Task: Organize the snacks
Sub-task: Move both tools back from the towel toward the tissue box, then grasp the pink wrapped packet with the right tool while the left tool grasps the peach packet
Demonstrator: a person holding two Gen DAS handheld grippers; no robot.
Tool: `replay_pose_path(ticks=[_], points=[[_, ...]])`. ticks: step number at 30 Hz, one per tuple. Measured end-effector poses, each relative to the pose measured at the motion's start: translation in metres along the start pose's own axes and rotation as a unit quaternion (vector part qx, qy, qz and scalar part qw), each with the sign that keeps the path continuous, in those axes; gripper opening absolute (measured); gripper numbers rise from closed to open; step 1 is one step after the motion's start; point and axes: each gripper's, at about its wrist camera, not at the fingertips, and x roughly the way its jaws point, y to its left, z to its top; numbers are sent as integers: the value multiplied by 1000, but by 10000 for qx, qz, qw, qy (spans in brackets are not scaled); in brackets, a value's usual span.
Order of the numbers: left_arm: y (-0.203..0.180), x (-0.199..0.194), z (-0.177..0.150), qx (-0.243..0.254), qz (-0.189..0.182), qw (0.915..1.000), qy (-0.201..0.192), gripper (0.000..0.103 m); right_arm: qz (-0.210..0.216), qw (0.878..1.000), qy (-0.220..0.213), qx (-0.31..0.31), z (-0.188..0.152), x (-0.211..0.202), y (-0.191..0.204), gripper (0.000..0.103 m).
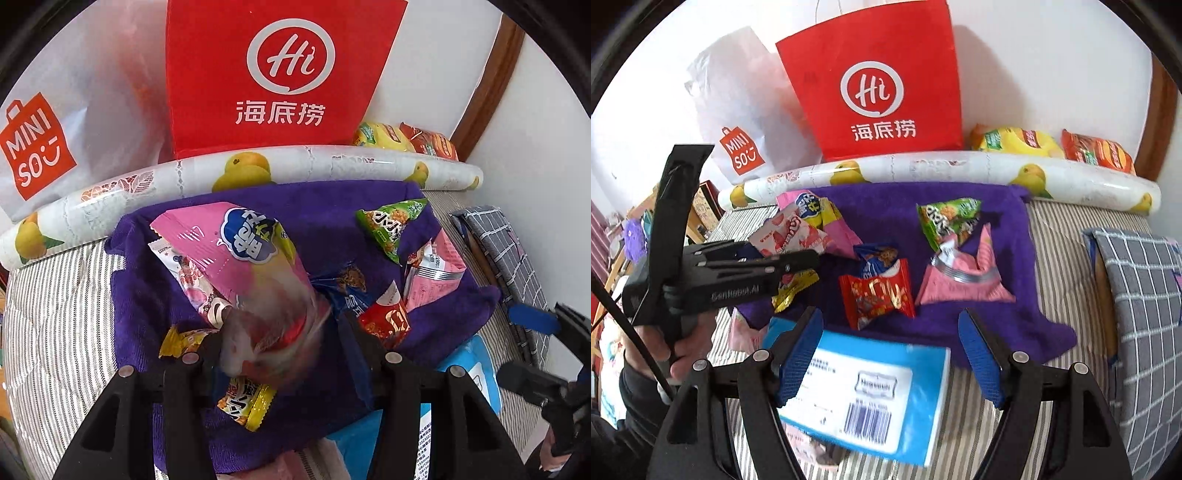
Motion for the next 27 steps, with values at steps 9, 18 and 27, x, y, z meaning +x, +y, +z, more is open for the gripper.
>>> replay_pose_path(ticks=[9,18,27], points=[[-4,-22,-2,-40,77,9999,-125,66,64,9995,28,300,-30,-19,-5,75],[6,-75,-32,-271,124,9987,-409,66,195,9991,-3,370,-69,-38,22,75],[37,-102,-79,-618,226,9970,-413,66,325,9986,199,364,-117,-8,54,75]])
